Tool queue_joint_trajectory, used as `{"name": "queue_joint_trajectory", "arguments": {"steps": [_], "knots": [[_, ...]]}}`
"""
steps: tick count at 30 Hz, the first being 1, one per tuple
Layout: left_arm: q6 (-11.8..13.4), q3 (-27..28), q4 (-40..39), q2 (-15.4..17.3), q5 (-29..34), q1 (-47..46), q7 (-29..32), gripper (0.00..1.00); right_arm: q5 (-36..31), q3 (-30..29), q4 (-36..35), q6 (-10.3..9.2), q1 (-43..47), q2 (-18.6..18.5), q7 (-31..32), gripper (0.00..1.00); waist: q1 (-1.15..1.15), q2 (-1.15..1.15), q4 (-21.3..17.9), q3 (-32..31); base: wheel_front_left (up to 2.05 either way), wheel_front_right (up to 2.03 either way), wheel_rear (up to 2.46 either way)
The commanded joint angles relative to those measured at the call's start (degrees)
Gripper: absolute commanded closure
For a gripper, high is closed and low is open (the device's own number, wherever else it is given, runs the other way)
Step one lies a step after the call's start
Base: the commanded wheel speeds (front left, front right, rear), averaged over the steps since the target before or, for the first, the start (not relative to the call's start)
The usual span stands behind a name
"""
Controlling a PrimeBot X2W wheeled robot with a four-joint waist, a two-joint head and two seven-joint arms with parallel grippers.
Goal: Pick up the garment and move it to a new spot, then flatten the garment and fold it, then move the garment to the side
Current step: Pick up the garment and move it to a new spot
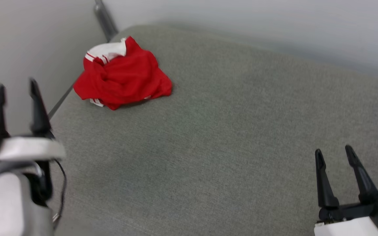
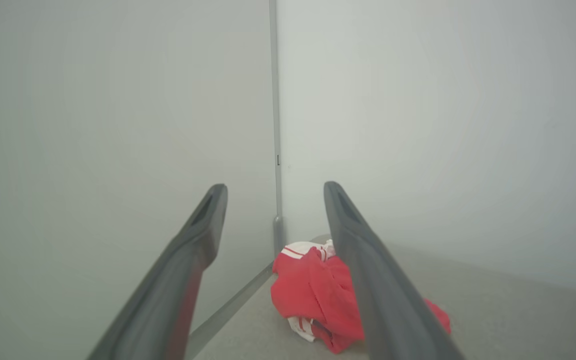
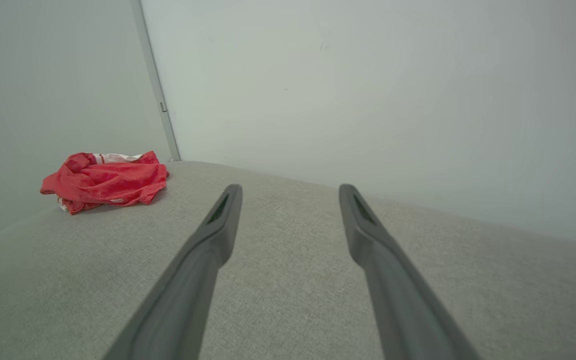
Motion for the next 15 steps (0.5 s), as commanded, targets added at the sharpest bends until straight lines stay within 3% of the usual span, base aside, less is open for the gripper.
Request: {"name": "queue_joint_trajectory", "arguments": {"steps": [1, 9, 15], "knots": [[-1.29, 1.32, 0.78, 1.76, -0.58, -4.98, -0.16, 0.00, -1.52, -0.24, -1.10, -0.02, -1.88, -0.08, -0.12, 0.00, 0.00, 0.00, -1.62, 5.39, 0.00, 0.00, 0.00], [-3.66, 6.18, 4.29, 8.93, -3.74, -19.65, -0.15, 0.00, -5.57, -0.42, -5.51, -0.02, -6.31, -0.09, -0.12, 0.00, 0.00, 0.00, -4.89, 14.82, 0.00, 0.00, 0.00], [-4.45, 3.80, 15.10, 16.06, -7.31, -30.61, 0.77, 0.00, -7.23, -1.02, -9.43, -0.02, -8.92, -1.31, -0.12, 0.00, 0.00, 0.00, -5.81, 21.23, 0.00, 0.00, 0.00]]}}
